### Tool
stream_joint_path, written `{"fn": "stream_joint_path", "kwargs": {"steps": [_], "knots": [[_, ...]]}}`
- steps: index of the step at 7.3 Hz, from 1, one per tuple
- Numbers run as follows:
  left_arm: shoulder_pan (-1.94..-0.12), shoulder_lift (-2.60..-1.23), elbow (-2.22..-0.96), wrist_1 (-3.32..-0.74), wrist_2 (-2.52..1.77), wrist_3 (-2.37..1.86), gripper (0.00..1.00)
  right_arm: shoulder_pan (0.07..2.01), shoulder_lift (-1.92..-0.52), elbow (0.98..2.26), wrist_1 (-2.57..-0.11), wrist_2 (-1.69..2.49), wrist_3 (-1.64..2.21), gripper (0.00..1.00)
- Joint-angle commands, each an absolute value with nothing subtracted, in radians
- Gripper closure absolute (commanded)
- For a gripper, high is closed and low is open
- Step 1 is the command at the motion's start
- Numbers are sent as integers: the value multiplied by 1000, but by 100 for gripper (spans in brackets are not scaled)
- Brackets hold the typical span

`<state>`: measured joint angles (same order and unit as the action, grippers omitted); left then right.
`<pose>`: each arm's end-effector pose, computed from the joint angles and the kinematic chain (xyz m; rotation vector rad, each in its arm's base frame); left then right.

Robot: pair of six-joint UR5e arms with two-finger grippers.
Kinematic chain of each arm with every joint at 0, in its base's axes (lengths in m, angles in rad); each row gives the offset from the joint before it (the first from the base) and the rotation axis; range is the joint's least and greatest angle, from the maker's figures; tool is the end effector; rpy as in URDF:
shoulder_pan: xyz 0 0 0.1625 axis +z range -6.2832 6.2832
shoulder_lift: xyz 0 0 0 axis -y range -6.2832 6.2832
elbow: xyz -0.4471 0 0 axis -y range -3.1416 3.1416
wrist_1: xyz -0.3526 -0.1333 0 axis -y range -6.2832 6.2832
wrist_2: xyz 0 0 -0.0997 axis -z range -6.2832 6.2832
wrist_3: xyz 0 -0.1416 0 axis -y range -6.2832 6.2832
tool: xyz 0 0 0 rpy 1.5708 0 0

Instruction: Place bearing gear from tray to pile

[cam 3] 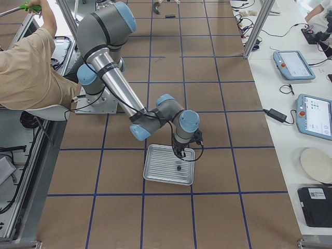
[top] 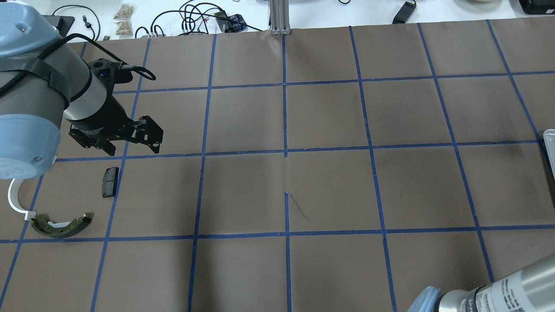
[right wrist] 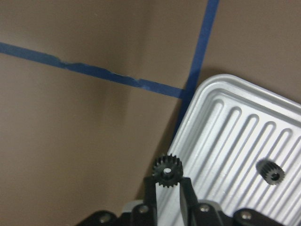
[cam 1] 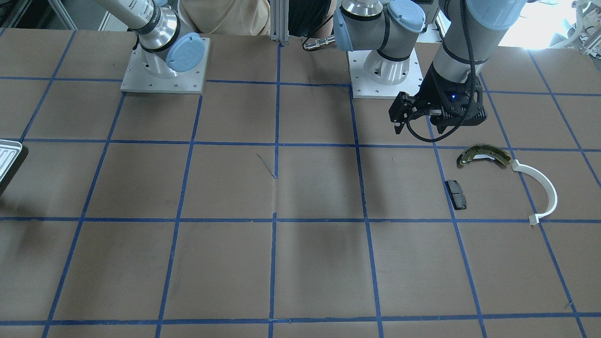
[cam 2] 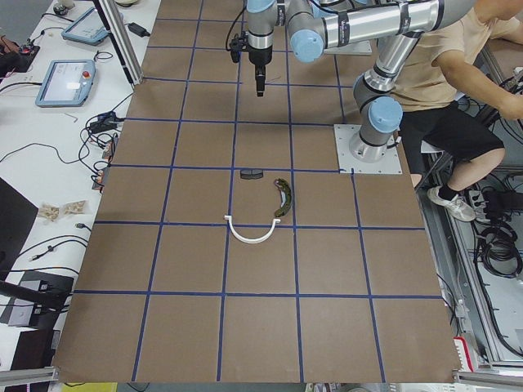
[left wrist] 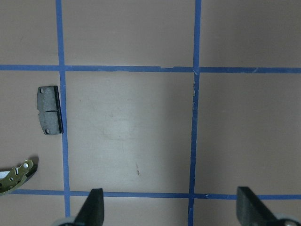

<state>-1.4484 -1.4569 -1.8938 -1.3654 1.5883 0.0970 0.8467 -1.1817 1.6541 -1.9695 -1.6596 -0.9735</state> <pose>-0.0818 -0.4063 0.3916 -0.0396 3.1243 0.0088 -0.2889 -0.5089 0.2677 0.3948 -3.1080 -0.1808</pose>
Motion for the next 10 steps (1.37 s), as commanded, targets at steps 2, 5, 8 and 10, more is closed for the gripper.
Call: {"fn": "stream_joint_path", "kwargs": {"steps": [2,5,8,10], "knots": [[-1448,-1448,-1951,-1255,1592,95,0,1240,-1299,1686,-1872,-1657,-547,100],[-1459,-1451,-1838,-1441,1589,91,0,1652,-1310,1695,-1815,-1540,65,100],[-1460,-1459,-1781,-1520,1589,91,0,1952,-1243,1758,-1962,-1381,548,100],[-1447,-1473,-1784,-1516,1601,92,0,2002,-1169,1804,-2139,-1376,600,99]]}}
